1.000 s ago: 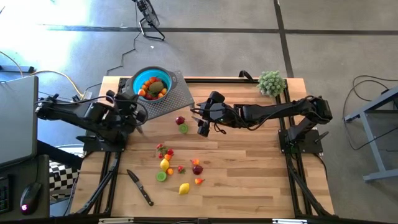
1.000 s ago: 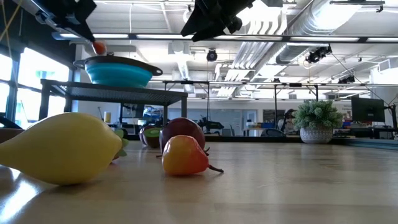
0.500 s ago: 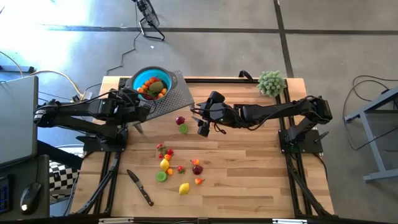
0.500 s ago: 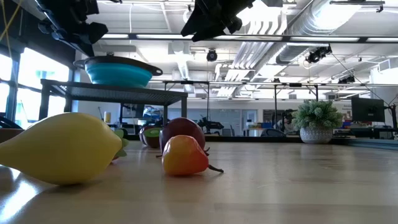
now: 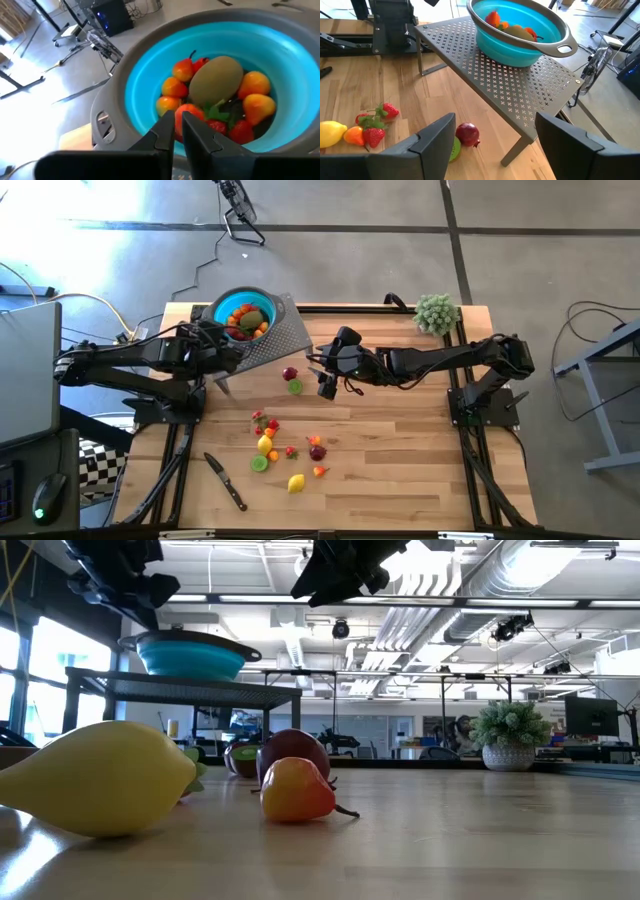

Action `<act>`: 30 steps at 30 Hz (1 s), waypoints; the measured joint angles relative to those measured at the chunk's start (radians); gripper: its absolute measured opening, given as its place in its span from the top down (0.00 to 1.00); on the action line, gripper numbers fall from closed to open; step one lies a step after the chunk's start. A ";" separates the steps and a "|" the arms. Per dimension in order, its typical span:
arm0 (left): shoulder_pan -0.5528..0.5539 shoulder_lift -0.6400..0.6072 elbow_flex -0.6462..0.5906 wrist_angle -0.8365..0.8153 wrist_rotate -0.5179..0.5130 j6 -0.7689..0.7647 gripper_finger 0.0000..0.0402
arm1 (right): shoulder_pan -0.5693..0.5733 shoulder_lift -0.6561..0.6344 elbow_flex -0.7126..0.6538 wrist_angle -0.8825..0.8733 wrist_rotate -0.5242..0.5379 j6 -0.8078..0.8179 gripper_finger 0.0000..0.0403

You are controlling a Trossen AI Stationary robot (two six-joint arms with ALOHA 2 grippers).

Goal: Pick & Place Fruit
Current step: Put the orange pear into the blue strainer bowl on the shelf, then put the half brown kiwi into the blue strainer bowl on the shelf

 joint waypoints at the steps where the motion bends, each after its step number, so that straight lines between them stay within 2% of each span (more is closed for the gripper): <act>1: 0.000 0.000 0.000 0.011 0.000 0.013 0.91 | 0.000 0.000 0.000 0.000 0.000 0.000 0.34; 7: 0.000 0.000 0.000 0.067 0.001 0.110 0.88 | 0.000 0.000 0.000 0.000 0.000 0.000 0.34; 13: 0.000 -0.010 0.000 0.080 0.049 0.158 0.98 | 0.000 0.000 0.000 -0.001 0.000 0.000 0.34; 16: 0.000 -0.018 0.000 0.081 0.075 0.173 0.98 | 0.000 0.000 0.000 -0.005 0.000 -0.006 0.34; 22: -0.001 -0.031 -0.001 0.133 0.198 0.287 1.00 | 0.001 0.000 0.000 -0.038 -0.079 -0.008 0.34; 30: -0.001 -0.073 -0.001 0.287 0.442 0.538 1.00 | 0.003 0.000 0.000 -0.073 -0.155 -0.008 0.34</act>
